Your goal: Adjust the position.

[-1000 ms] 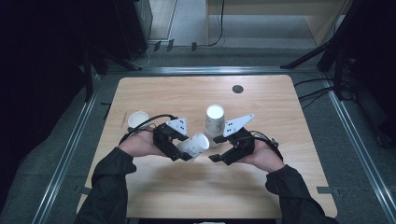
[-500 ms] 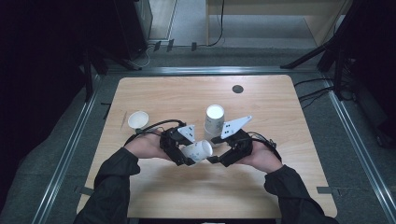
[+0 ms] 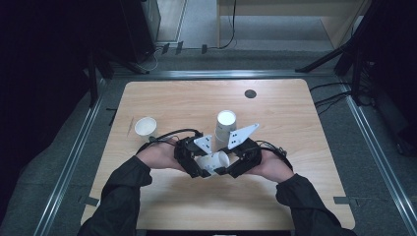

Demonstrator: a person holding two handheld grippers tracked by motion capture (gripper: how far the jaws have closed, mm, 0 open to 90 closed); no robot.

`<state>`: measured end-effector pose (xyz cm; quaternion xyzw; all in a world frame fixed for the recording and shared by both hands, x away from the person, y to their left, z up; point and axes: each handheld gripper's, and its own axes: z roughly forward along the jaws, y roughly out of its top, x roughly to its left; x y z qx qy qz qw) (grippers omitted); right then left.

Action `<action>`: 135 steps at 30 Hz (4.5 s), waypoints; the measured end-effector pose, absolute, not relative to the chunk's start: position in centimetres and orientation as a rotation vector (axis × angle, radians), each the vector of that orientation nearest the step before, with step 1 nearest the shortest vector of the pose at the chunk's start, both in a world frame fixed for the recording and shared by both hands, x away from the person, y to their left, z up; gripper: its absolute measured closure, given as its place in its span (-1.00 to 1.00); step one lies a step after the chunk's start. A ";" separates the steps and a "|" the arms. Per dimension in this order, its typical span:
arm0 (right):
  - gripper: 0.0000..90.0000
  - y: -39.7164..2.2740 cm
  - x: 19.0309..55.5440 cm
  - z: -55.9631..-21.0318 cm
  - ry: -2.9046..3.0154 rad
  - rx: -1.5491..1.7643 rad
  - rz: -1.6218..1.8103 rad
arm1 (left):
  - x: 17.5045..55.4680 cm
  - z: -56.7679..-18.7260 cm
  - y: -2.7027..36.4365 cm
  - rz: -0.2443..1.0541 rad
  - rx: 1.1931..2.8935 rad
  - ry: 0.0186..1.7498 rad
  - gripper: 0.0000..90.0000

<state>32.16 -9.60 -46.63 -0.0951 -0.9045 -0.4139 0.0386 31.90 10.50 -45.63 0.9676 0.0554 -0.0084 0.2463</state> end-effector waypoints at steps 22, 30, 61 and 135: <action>-0.20 -9.6 32.1 -46.1 -2.769 -0.257 -1.258 | 31.9 -45.5 10.8 -0.041 2.598 0.148 -0.40; -0.20 -10.6 32.4 -45.5 -2.759 -0.293 -1.308 | 32.2 -45.3 11.8 -0.054 2.532 0.206 -0.61; -0.21 -11.6 32.6 -44.2 -2.664 -0.302 -1.451 | 32.3 -46.5 13.8 -0.121 2.247 0.306 -0.57; -0.23 -9.5 32.3 -46.6 -2.753 -0.283 -1.282 | 32.0 -45.2 11.2 -0.013 2.601 0.215 -0.38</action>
